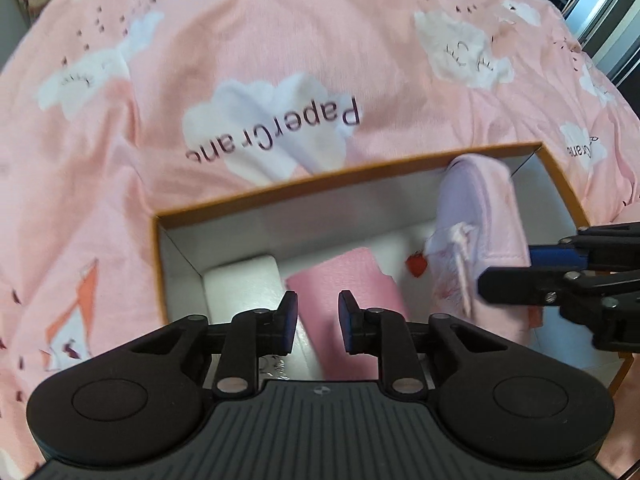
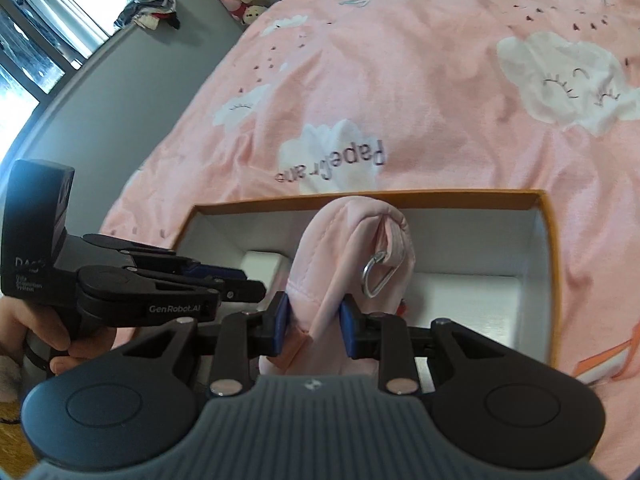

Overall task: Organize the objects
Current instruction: 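Lower the pink wallet into the orange box and open the left gripper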

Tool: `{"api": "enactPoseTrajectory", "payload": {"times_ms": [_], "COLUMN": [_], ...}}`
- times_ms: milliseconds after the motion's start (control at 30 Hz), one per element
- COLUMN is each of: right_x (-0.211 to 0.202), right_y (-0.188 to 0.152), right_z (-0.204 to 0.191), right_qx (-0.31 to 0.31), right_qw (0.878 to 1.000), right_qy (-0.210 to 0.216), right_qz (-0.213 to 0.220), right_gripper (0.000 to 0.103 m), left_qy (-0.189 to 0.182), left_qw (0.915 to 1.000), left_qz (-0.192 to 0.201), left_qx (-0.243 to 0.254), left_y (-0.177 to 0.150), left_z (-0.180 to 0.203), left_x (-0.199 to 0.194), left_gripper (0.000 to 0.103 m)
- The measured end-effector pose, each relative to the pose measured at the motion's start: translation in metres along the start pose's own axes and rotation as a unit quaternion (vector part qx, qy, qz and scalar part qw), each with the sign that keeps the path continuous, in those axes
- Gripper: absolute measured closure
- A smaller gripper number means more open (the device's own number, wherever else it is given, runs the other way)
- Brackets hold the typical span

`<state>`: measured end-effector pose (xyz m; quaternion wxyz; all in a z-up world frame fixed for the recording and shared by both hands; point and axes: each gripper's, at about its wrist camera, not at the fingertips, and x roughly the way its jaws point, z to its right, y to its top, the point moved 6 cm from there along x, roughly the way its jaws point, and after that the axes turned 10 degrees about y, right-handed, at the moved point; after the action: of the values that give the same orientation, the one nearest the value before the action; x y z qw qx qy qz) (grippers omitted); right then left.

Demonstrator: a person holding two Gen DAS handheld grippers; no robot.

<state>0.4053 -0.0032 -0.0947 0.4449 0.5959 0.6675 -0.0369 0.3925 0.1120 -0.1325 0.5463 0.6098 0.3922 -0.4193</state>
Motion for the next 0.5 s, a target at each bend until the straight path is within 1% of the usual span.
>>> {"api": "enactPoseTrajectory", "payload": {"times_ms": [200, 267, 333, 400, 500], "right_x": [0.014, 0.022, 0.033, 0.046, 0.059], "right_y": [0.004, 0.005, 0.005, 0.002, -0.004], "right_z": [-0.022, -0.03, -0.036, -0.037, -0.032], "right_qx": [0.019, 0.016, 0.021, 0.036, 0.055], "right_qw": [0.998, 0.997, 0.995, 0.993, 0.99], "right_qy": [0.065, 0.079, 0.098, 0.112, 0.116], "right_qz": [0.0, -0.004, -0.014, -0.03, -0.052], "right_gripper": [0.074, 0.074, 0.074, 0.074, 0.073], "left_qy": [0.017, 0.034, 0.046, 0.048, 0.051], "left_qw": [0.9997, 0.999, 0.9985, 0.9984, 0.9982], "left_qz": [0.018, 0.027, 0.031, 0.029, 0.03], "left_qx": [0.008, 0.006, 0.002, -0.003, 0.005], "left_y": [0.004, 0.003, 0.002, 0.001, -0.003], "left_z": [-0.006, -0.012, -0.02, -0.026, -0.028], "left_x": [-0.016, -0.022, -0.027, -0.031, -0.037], "left_gripper": [0.08, 0.08, 0.08, 0.08, 0.08]}}
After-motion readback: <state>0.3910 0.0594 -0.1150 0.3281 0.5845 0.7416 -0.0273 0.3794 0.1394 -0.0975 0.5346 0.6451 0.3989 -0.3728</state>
